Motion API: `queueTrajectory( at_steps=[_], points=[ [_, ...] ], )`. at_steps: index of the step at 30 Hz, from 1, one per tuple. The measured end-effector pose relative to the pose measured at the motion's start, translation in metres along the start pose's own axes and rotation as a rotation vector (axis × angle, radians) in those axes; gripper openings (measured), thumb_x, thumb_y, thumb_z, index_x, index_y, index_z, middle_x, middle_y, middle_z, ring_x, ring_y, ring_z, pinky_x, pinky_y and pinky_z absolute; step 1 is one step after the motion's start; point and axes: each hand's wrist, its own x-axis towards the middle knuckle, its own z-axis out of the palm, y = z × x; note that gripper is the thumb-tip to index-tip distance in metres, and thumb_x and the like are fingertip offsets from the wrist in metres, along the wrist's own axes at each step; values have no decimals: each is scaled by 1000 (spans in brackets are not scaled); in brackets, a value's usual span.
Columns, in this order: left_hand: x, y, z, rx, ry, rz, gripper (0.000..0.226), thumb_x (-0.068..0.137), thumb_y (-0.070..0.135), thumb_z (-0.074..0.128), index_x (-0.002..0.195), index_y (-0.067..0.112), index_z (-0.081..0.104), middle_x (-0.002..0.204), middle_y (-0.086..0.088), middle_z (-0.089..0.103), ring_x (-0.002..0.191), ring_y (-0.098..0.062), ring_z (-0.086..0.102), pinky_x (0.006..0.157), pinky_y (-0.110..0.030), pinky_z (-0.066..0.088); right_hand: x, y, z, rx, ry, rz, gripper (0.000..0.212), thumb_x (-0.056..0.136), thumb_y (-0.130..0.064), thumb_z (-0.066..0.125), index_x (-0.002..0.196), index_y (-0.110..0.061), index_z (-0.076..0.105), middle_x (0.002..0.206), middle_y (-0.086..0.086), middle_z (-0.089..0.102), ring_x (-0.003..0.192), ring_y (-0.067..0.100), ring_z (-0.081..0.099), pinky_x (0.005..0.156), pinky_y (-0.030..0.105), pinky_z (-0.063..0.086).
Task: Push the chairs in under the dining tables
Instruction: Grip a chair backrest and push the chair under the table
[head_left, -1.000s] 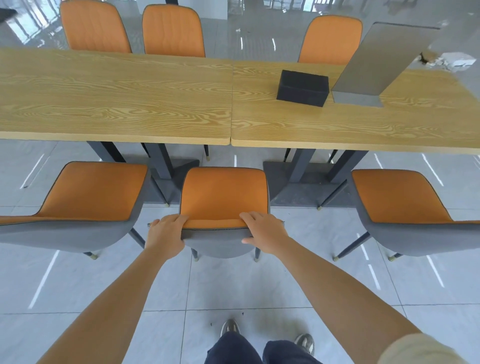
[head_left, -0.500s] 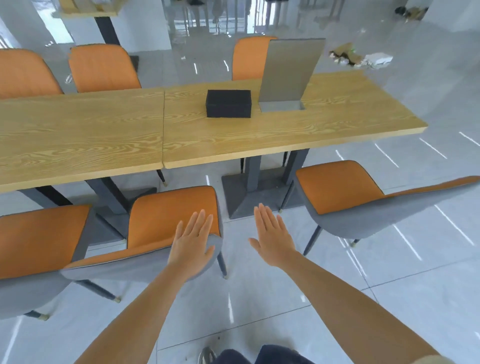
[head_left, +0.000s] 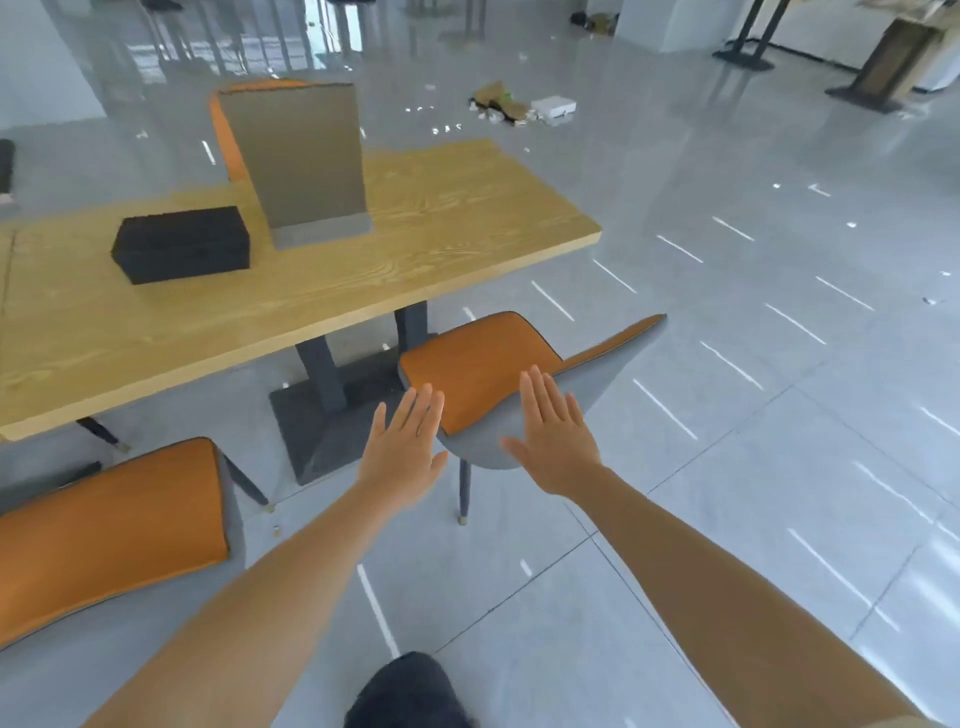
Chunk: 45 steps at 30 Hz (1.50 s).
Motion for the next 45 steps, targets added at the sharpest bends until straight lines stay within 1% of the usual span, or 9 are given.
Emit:
queueTrajectory(
  at_steps=[10,16,19,21,28,32,35,39,45],
  points=[
    [141,96,-1,-20,-72,145,85,94,52,38,148,12,-13,160,-9,-12,148,-25,-7,120,-45,3,62,133,-16,7,-65,132,85,97,-47,37,146,-6,-19,158,8,-21,147,22,-16,121,38,-2],
    [204,124,18,-36,-232,90,95,87,51,53,150,13,-6,160,-9,7,148,-26,10,118,-46,16,103,190,-17,5,-151,140,88,96,-44,43,146,-4,-17,159,9,-18,148,24,-13,122,38,0],
    [217,131,21,-67,-332,9,81,85,39,60,148,16,16,132,-8,53,123,-27,50,92,-37,45,122,209,-19,19,-171,92,89,96,-43,46,147,-4,-16,159,10,-16,148,25,-11,122,37,0],
    [217,135,23,-135,-337,-74,70,84,26,58,145,20,25,99,-3,60,96,-25,60,70,-33,48,133,220,-19,-9,-191,38,93,94,-45,48,147,-3,-15,159,11,-15,148,26,-11,121,37,-1],
    [205,155,30,-359,-256,-412,51,85,10,54,133,23,44,110,-7,65,100,-30,63,82,-41,56,161,259,-17,-171,-200,-241,77,93,-31,54,149,-9,7,158,10,15,147,26,9,120,39,6],
    [204,162,33,-367,-252,-491,54,89,8,53,140,22,39,123,-10,60,114,-33,55,91,-42,51,175,278,-16,-180,-176,-285,53,90,-17,58,138,-13,36,143,10,41,139,28,27,116,37,16],
    [196,171,39,-346,-254,-490,45,88,9,53,130,22,48,115,-9,63,107,-33,58,89,-41,51,177,288,-11,-204,-200,-280,45,86,-15,60,129,-15,47,128,7,54,128,28,41,110,36,28],
    [179,180,51,-305,-237,-461,26,87,11,53,111,19,56,99,-7,66,96,-31,59,84,-38,50,163,295,-4,-233,-223,-339,38,87,-18,58,125,-21,50,123,3,59,120,26,49,105,36,33],
    [144,169,53,-283,-232,-445,24,87,9,51,108,18,58,101,-8,65,98,-31,58,82,-37,48,136,273,4,-207,-249,-399,45,88,-19,59,131,-25,47,128,1,58,121,24,49,103,36,33]
  ],
)
